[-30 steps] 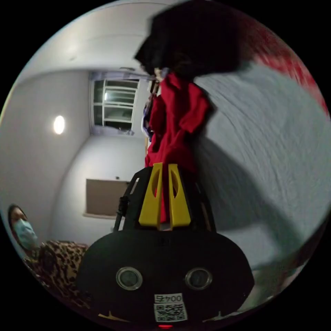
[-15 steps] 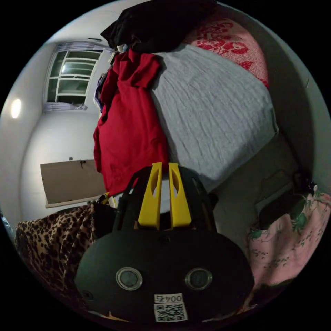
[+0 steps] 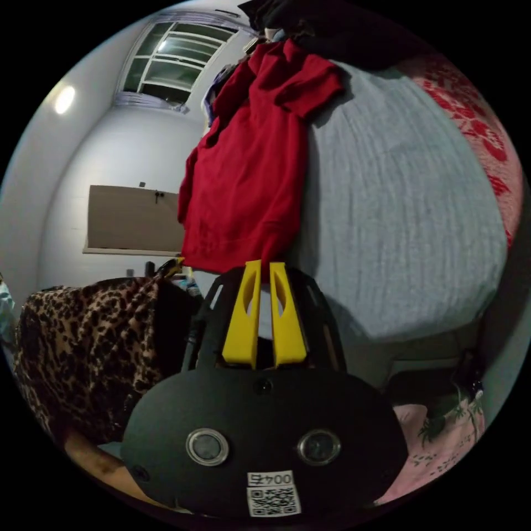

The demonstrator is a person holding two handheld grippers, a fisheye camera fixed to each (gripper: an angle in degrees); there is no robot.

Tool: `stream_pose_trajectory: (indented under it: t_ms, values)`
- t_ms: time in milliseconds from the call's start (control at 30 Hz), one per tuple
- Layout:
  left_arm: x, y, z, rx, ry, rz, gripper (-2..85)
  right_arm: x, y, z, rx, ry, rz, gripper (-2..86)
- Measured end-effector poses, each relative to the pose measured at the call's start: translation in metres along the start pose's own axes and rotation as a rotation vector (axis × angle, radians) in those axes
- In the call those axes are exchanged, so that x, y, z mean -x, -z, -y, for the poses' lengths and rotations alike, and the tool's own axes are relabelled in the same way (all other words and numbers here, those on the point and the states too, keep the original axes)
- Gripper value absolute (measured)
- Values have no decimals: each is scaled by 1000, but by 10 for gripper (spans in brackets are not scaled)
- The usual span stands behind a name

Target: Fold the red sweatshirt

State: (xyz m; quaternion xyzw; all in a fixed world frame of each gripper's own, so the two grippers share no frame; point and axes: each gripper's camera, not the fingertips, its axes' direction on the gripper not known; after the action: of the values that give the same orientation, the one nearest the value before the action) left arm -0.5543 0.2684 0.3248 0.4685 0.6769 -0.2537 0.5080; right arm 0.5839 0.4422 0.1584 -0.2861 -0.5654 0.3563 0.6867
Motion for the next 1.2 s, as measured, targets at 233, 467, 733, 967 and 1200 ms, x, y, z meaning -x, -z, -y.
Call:
stream_pose_trajectory:
  t_ms: [233,467,733,967,1200]
  values:
    - [-47,18,75,-138,-61,-103,18,35,28,89,-310,-72,152,44]
    - [-50,-40,121,-103,66,-25,17,59,-15,154,-330,-132,-40,97]
    - [-36,-51,132,-90,101,-87,18,108,-71,162,-179,-2,-437,82]
    - [-42,-61,143,-79,95,-76,19,140,-157,192,-37,168,-753,80]
    - [-49,-68,149,-84,99,-86,18,141,-196,203,21,208,-837,84]
